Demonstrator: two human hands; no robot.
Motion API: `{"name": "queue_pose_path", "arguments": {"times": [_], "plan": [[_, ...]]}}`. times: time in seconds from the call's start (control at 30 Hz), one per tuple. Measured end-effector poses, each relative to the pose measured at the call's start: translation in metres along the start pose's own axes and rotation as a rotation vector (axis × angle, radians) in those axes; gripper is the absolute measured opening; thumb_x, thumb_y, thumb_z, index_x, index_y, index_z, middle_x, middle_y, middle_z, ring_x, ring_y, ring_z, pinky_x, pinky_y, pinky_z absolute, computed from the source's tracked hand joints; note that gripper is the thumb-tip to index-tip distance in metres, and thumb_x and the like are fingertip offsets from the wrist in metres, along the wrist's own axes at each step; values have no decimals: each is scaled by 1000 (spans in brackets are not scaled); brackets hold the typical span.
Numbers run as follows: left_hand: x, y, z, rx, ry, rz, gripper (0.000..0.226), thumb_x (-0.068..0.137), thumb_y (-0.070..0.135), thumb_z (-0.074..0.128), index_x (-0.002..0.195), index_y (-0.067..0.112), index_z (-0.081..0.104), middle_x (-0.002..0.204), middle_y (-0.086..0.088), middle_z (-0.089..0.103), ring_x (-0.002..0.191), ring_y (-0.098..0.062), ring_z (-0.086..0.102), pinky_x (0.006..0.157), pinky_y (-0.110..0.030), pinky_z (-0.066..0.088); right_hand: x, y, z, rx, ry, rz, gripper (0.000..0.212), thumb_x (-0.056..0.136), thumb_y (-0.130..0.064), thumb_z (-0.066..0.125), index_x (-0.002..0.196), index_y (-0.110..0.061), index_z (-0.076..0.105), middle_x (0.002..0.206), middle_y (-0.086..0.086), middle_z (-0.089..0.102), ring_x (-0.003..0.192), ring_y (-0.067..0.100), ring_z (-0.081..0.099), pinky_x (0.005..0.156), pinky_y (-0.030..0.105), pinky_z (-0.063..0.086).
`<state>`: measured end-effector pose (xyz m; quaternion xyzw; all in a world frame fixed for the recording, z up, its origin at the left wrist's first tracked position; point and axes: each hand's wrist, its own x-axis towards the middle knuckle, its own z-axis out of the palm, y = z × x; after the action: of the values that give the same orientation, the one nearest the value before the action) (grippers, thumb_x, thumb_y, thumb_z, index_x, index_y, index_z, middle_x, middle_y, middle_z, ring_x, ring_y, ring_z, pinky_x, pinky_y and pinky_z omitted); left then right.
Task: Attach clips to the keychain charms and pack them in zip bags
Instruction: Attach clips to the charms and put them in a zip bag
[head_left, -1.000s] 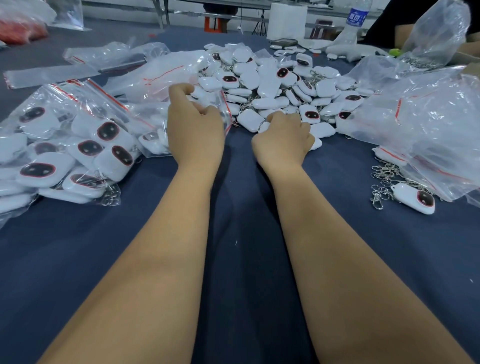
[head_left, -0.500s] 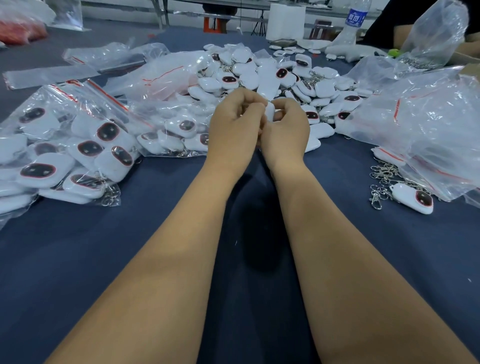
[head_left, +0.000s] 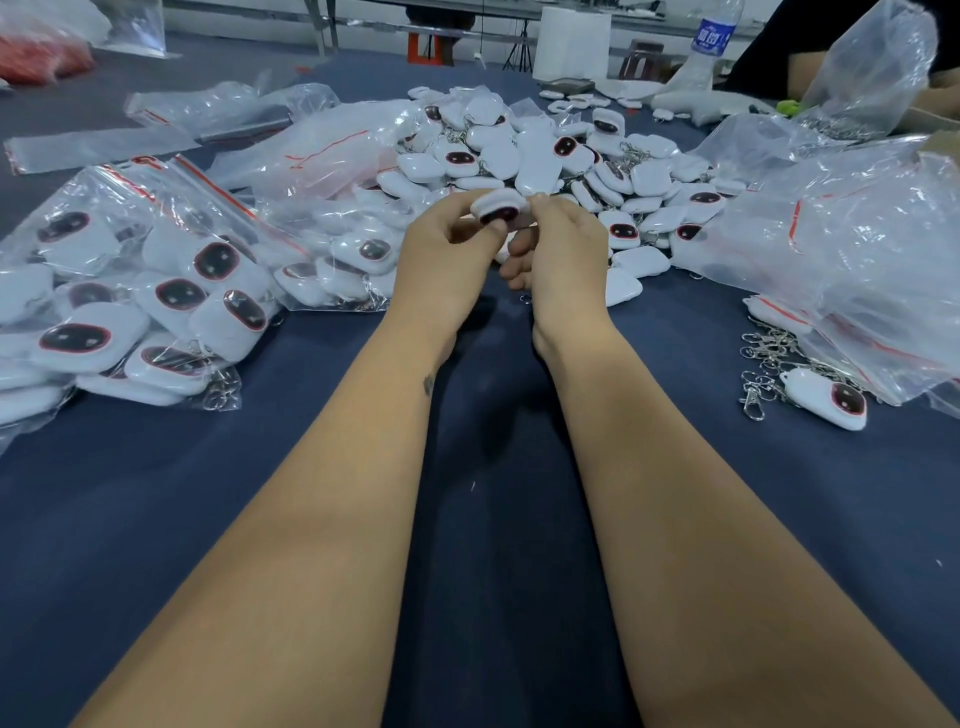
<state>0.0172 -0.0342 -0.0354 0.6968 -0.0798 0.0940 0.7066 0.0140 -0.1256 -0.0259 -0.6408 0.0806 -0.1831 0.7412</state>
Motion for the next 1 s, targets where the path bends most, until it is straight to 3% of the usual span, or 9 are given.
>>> {"name": "queue_pose_path", "arguments": {"times": [0.07,0.17,0.27,0.5,0.63,0.83,1.0], "plan": [[2,-1,0,-13,33,-34,9,96,16,59,95,18,68,90,0,65,90,-12,59,97,-36,50,-1,1,1,-40,-26,15,32,100,-19,45,70,-13,56,54,-1,50,47,14,43,41,19,35],[5,-2,0,-110,53,-100,15,96,19,59,83,16,62,90,-7,64,89,-18,61,96,-39,51,-3,1,4,-76,-80,33,31,96,-19,48,66,-14,51,57,1,49,51,16,42,45,23,35],[8,-1,-2,-253,57,-181,25,95,12,57,71,16,51,77,-9,56,78,-22,58,78,-34,53,-3,3,5,-154,-124,-12,20,87,-11,53,68,-14,47,69,8,51,64,20,42,56,29,35],[6,1,-3,-265,11,-210,14,95,12,53,81,15,54,70,-5,58,56,-17,51,53,-25,44,-2,6,4,-210,-181,-42,21,81,-7,60,66,-17,50,65,1,58,52,12,50,49,20,41],[4,3,-3,-288,-25,-175,13,96,8,44,101,11,56,85,-14,56,61,-20,47,50,-26,39,-2,5,4,-207,-206,-35,16,80,-5,60,70,-17,57,59,-4,59,48,11,51,45,18,41],[4,5,-3,-409,-63,-253,19,95,13,39,89,9,57,73,-7,57,54,-15,47,46,-20,41,0,9,6,-227,-206,-42,11,82,-5,55,87,0,64,72,12,55,59,17,48,57,28,44],[5,4,-3,-407,-46,-272,24,94,10,39,89,13,62,72,-4,62,53,-12,51,48,-18,42,3,12,6,-289,-226,-68,9,83,-5,62,81,-14,65,65,0,61,62,16,52,63,34,44]]}}
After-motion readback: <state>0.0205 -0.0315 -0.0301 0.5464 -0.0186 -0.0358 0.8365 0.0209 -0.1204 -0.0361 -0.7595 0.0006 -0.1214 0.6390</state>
